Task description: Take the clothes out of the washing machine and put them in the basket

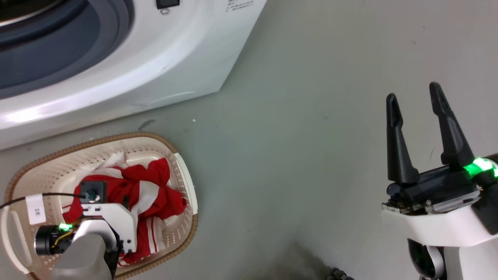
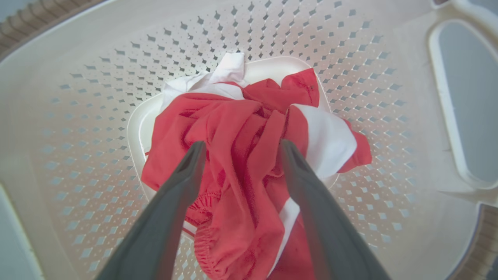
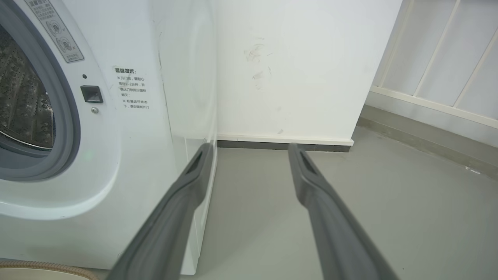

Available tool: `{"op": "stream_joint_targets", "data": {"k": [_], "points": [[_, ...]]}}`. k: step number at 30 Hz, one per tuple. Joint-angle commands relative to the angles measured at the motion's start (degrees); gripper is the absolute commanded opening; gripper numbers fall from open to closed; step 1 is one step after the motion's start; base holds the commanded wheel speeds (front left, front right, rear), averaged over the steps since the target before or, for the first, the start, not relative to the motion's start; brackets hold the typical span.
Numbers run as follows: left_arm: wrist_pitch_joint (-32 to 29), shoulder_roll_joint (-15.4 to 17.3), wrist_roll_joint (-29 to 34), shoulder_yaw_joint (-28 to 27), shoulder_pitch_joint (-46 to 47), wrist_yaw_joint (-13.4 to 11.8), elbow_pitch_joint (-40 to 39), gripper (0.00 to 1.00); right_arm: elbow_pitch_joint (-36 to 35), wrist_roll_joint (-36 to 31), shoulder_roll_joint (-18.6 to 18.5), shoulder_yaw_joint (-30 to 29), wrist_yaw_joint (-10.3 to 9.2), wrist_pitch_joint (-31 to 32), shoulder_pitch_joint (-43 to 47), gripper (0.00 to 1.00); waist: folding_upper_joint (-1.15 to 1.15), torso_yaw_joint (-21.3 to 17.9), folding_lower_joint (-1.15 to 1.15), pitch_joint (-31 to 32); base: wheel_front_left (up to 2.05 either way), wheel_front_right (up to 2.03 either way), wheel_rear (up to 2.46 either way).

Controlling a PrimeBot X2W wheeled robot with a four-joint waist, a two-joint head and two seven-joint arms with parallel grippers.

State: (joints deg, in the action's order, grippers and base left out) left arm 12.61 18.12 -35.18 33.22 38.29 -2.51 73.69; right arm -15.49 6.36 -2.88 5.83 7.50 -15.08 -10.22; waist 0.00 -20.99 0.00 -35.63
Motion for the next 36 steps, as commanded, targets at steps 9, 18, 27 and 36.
{"op": "stream_joint_targets", "data": {"k": [9,18,27,36], "points": [[2.66,-1.06,1.73,-1.1,-4.74,-1.04,-7.03,1.0,2.16,-2.98,0.01,0.11,-0.02,-0.13,4.35,1.0,0.0,3.25,0.0,10.13,0.0,0.0,0.0],[2.58,-0.61,9.71,-9.53,-15.67,-5.5,-28.2,1.0,4.22,-4.83,0.0,0.07,-0.02,-0.13,8.36,1.0,0.0,6.18,0.0,17.32,0.0,0.0,0.0],[2.6,-4.97,20.41,-21.3,-27.26,-6.55,-49.98,1.0,6.46,-6.22,0.0,-0.51,-0.02,-0.13,12.33,1.0,0.0,10.23,0.0,23.78,0.0,0.0,0.0],[2.6,-10.03,27.53,-27.84,-35.01,-5.64,-64.15,1.0,7.44,-6.44,0.0,-1.46,-0.02,-0.13,14.44,1.0,0.0,13.24,0.0,27.93,0.0,0.0,0.0]]}}
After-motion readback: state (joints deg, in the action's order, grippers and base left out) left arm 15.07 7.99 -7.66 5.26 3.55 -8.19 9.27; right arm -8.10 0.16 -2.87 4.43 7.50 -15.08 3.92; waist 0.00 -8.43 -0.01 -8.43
